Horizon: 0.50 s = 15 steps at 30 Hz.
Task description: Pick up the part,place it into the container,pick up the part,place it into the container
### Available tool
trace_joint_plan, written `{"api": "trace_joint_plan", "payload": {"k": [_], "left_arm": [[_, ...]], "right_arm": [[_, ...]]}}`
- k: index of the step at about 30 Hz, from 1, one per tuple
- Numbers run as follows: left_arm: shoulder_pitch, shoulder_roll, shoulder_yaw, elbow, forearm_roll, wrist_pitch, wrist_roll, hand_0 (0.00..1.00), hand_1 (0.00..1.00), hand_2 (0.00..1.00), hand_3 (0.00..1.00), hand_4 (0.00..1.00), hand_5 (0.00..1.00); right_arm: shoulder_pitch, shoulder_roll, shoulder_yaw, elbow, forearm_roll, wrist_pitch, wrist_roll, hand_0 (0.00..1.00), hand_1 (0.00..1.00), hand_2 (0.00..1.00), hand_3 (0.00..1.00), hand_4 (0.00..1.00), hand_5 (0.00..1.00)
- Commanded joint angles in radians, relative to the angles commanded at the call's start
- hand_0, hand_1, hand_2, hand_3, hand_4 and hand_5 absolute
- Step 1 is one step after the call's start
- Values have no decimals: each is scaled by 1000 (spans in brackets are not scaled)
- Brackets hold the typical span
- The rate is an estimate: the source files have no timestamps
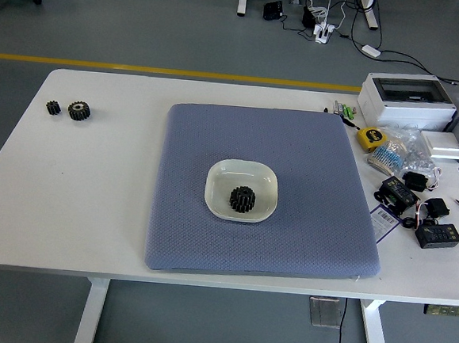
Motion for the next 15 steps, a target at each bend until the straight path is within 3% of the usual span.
{"api": "trace_joint_plan", "payload": {"k": [15], "left_arm": [[18, 11, -34, 0, 22, 1, -4, 693, 667, 643, 558, 579, 521]], "right_arm": [[-50, 23, 64, 43, 14, -33, 1, 759, 760, 830, 814, 998, 996]]}}
